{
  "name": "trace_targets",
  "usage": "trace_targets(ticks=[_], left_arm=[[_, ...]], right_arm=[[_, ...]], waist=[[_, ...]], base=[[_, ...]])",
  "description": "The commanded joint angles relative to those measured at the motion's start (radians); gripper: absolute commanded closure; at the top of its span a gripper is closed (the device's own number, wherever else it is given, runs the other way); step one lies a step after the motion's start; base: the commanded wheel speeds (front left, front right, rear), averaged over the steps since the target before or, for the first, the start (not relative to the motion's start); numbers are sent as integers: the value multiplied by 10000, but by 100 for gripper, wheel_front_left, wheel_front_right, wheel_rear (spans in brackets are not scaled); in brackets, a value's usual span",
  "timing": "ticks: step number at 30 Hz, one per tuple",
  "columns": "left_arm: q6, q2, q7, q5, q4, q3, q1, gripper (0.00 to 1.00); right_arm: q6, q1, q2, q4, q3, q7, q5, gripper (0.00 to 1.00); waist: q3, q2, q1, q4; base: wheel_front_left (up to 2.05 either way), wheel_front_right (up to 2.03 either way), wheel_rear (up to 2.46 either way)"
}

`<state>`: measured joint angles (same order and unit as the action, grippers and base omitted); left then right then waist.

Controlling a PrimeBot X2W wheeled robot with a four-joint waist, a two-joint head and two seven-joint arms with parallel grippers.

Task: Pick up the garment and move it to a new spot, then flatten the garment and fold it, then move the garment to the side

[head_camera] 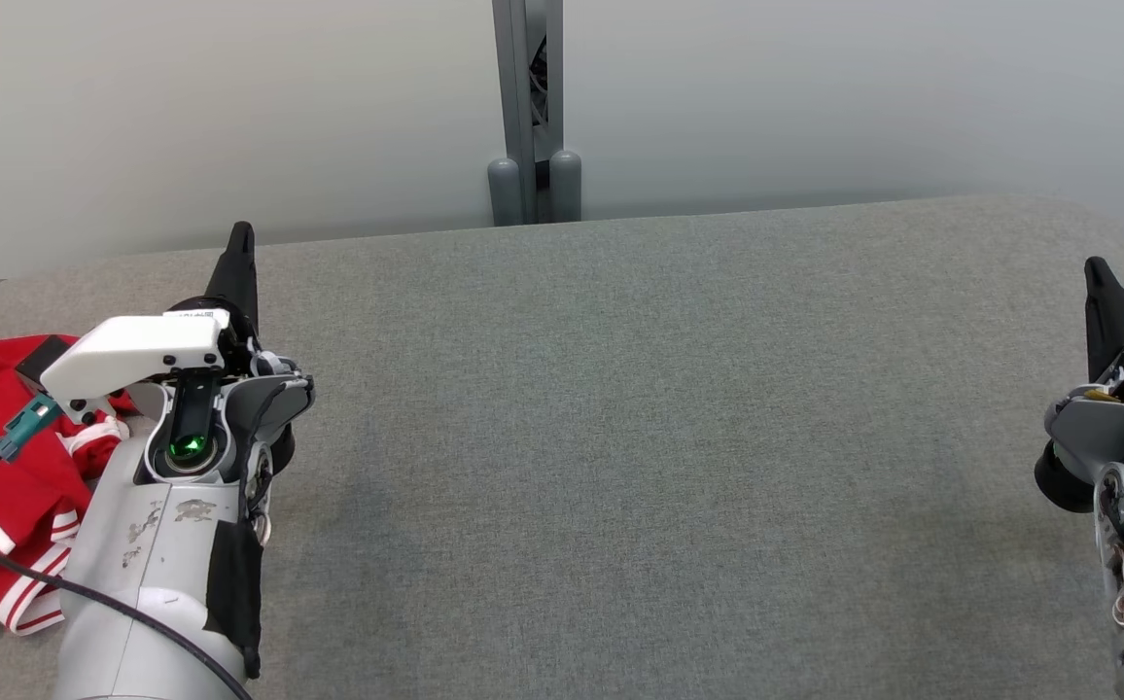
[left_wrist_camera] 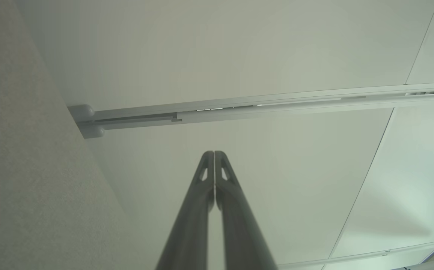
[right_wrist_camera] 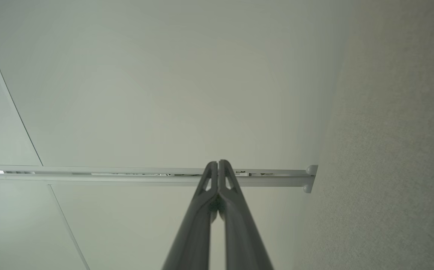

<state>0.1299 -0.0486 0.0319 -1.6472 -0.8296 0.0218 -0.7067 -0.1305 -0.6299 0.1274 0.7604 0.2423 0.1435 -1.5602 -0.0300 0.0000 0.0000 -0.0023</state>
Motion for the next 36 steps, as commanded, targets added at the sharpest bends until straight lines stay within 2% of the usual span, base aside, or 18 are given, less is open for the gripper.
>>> trace_targets(ticks=[1, 16, 17, 20, 36], left_arm=[[37, -29, 32, -40, 1, 8, -104, 100], [37, -29, 32, -40, 1, 8, -104, 100], [0, 0, -1, 0, 2, 0, 0, 0], [-6, 42, -12, 2, -140, 3, 397, 0], [-3, -78, -575, 525, 1375, 328, 1197, 0]], right_arm=[[-4, -27, 54, 20, -28, -9, -42, 100], [-4, -27, 54, 21, -28, -9, -43, 100], [0, 1, 0, 0, 3, -1, -1, 0], [2, 346, -122, 105, 27, -8, 10, 0], [0, 1044, -63, -1096, -643, -804, 811, 0]], waist=[[0, 0, 0, 0], [0, 0, 0, 0], [0, 0, 0, 0], [1, 0, 0, -1], [30, 0, 0, 5]], base=[[0, 0, 0], [0, 0, 0], [0, 0, 0], [0, 0, 0], [0, 0, 0]])
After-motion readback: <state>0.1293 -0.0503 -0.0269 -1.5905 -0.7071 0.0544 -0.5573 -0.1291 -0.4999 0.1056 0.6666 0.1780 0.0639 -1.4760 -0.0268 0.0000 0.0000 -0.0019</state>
